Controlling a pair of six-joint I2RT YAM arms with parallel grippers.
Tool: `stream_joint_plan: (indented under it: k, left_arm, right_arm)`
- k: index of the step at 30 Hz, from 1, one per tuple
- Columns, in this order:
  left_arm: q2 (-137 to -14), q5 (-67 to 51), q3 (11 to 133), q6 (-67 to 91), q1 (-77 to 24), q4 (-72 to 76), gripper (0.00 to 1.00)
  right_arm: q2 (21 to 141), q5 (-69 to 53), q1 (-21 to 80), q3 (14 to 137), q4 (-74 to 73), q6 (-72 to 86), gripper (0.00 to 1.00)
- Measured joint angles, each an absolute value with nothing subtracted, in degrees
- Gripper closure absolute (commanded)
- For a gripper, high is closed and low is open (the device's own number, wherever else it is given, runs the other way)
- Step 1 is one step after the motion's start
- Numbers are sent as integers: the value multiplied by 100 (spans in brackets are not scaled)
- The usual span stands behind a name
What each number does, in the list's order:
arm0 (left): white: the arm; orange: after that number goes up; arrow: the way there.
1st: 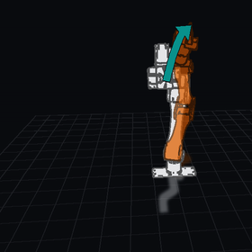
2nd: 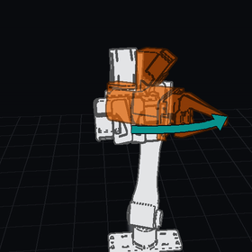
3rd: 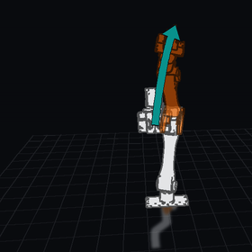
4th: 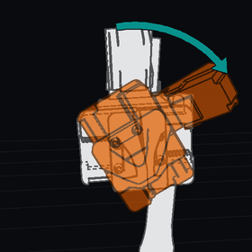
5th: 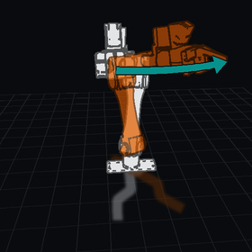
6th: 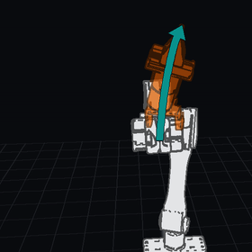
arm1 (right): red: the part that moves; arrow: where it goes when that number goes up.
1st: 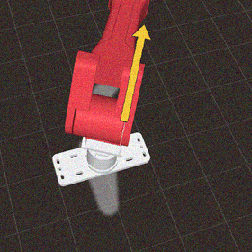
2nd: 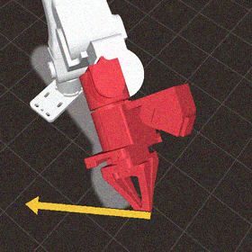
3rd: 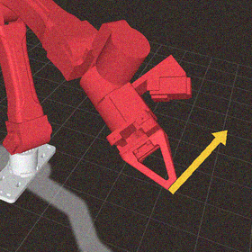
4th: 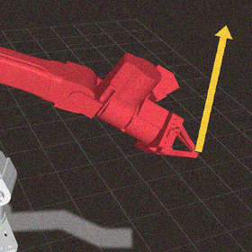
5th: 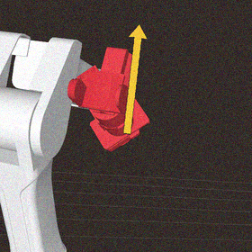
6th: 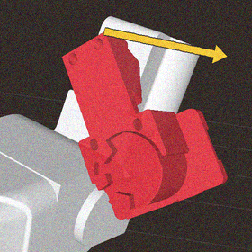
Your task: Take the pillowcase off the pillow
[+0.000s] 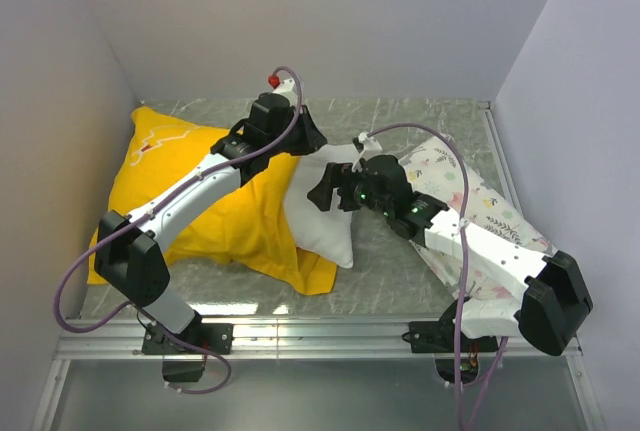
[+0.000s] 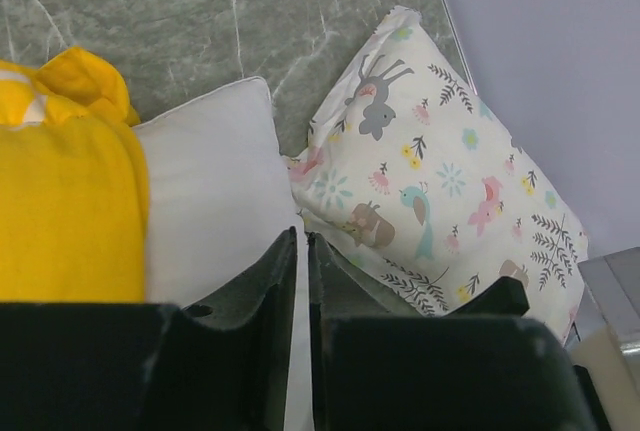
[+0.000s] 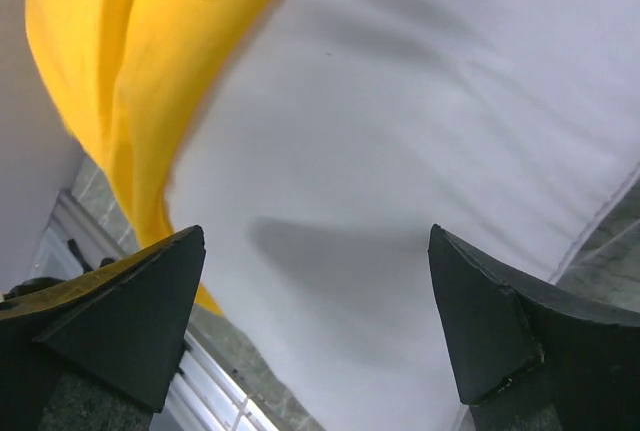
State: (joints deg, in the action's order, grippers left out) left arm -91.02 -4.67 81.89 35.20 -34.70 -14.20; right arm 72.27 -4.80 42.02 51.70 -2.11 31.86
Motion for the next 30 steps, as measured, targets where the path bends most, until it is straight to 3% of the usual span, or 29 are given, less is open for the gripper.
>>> stream_joint_plan:
  k: [3,7,10,11,13,14,16,18,25,30]
  left_arm:
    - [-9102,-508,8189,3542,-3470,-1391,84]
    - [-9100,-462,8189,3540,-3470,-1448,75]
    - [-9067,-259,8189,3494,-3468,-1559,55]
    - [-9039,-158,8189,3492,-3468,-1621,44]
    - [-8934,54,8189,3452,-3446,-1798,37]
    - [-8862,209,8189,3415,-3435,-1881,29]
    - [-8665,567,8189,3312,-3402,-2102,25]
    - [-8466,897,8189,3197,-3363,-2283,21]
    - [-8060,2235,7933,2685,-3155,-2950,11]
    - [-8187,2759,7846,2383,-2731,-3339,14]
  right_arm:
    - [7352,-235,4305,5245,-233,3129,1]
    - [7752,49,4383,5315,-233,3083,0]
    - [8123,132,4403,5334,-191,3057,0]
    - [8252,148,4412,5345,-156,3052,0]
    - [8495,169,4423,5402,-82,3048,10]
    - [8621,172,4427,5439,-32,3046,17]
    - [8803,169,4427,5494,75,3037,64]
    - [8897,134,4427,5527,204,3068,100]
    - [8901,176,4427,5605,172,3168,100]
    - [8892,237,4429,5669,36,3164,100]
